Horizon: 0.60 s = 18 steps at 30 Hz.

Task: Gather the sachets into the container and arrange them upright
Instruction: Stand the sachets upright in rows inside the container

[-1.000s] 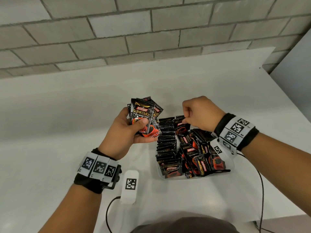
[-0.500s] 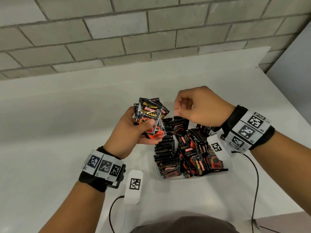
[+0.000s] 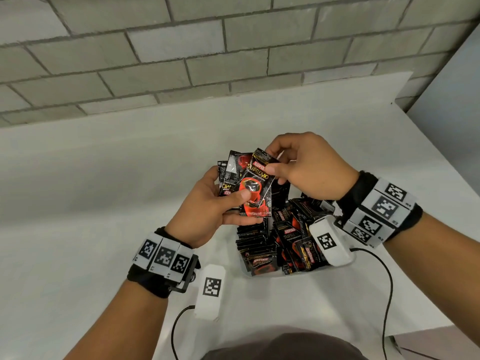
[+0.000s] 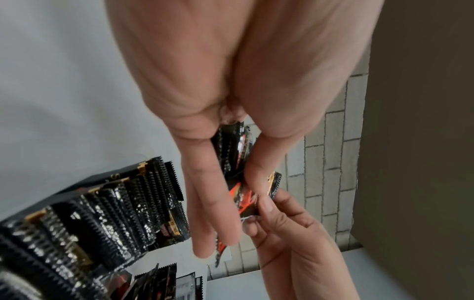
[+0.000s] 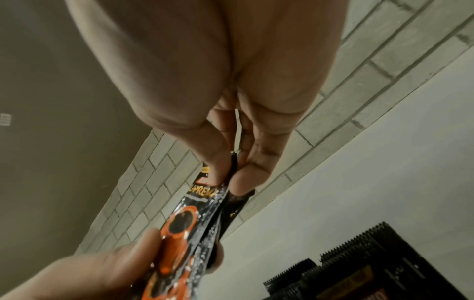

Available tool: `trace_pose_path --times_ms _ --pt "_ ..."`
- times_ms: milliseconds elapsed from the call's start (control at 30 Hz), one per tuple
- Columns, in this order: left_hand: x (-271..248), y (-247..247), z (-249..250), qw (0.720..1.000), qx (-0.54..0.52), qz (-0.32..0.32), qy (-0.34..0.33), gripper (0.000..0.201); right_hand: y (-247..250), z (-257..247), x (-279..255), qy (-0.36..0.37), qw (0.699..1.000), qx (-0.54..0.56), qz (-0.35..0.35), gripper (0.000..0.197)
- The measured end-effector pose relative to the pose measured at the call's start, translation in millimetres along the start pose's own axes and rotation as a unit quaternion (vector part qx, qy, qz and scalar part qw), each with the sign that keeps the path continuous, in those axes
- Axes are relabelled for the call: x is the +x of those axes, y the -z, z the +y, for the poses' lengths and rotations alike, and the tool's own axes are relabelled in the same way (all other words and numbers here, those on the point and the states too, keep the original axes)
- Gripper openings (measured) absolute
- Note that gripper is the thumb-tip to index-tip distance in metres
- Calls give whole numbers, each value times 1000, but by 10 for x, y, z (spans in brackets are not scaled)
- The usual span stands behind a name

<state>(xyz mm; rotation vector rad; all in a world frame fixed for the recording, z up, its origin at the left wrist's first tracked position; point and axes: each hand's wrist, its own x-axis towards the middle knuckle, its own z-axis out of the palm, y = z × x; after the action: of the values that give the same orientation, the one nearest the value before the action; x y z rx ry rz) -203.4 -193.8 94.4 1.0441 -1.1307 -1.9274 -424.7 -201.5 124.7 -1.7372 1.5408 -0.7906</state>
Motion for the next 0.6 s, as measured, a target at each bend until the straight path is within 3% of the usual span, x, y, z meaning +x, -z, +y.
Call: trace_pose_path --times_ms 267,367,500,600 --pt "4 56 -9 999 10 37 -16 54 265 12 14 -3 991 107 84 17" --pt "-6 50 -4 999 12 40 -12 54 392 -29 -29 14 992 118 39 12" --pt "-9 -11 -11 999 12 29 -15 53 225 -96 -142 -7 999 25 -44 19" --pt "-1 -47 -19 999 20 32 -18 54 3 -50 -173 26 999 -19 -35 32"
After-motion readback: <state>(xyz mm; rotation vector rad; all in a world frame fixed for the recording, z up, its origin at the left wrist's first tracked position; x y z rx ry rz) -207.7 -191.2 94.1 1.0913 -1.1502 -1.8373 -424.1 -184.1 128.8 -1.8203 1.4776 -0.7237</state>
